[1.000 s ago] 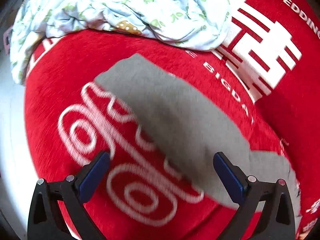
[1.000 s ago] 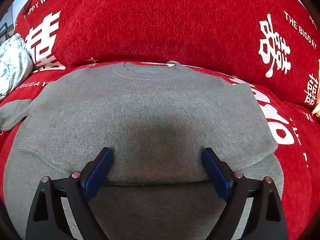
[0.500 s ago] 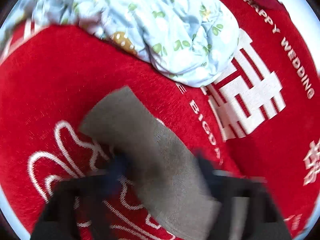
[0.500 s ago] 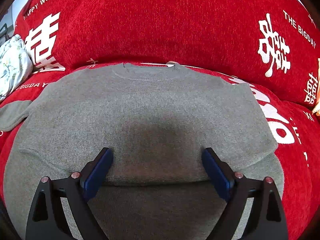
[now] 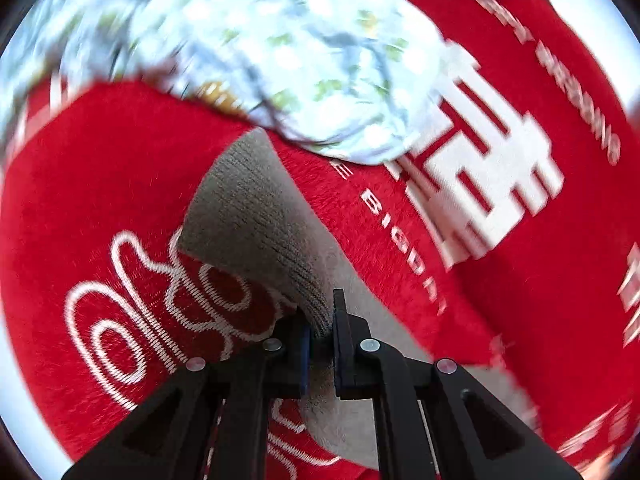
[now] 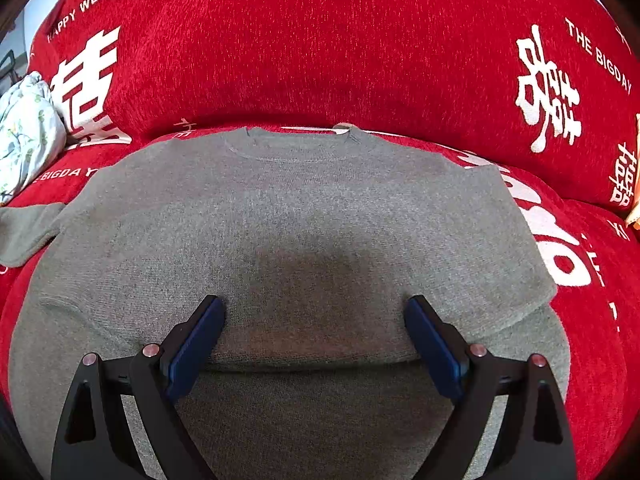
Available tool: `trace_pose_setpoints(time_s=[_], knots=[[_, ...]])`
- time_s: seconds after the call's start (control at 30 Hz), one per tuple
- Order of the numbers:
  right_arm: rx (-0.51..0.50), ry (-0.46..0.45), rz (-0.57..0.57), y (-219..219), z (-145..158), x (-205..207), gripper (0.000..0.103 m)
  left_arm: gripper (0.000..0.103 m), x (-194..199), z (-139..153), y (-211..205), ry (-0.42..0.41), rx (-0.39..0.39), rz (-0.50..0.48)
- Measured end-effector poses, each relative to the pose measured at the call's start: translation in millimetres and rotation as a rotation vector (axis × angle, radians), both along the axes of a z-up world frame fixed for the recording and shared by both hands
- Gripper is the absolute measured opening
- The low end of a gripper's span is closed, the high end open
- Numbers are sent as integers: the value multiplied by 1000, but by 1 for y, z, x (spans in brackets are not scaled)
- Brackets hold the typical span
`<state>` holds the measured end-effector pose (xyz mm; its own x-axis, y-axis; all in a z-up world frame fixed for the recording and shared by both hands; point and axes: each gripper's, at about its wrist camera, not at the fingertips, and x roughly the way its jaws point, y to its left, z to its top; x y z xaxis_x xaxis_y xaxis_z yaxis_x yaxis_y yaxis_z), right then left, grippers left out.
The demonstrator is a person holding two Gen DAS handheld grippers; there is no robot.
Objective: Fold small clothes
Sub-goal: 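Close the left gripper on the other sleeve cuff, then lift the sleeve with the left gripper and carry it across the sweater body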
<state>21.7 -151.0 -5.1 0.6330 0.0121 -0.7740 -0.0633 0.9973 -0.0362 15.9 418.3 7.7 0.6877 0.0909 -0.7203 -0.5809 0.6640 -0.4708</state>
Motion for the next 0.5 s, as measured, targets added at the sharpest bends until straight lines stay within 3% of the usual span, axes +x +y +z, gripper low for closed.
trace_pose_setpoints(time_s=[0.13,0.33,0.5], knots=[[0,1,0,0,0,0,93,9,14,22,-40,39,100,-69],[29,-2,4,-3,3,-1,94,9,45,41,-115,90,183,-194],[68,-88,23,-9,24,-25,94,9,61,41,-171,171,253,-265]])
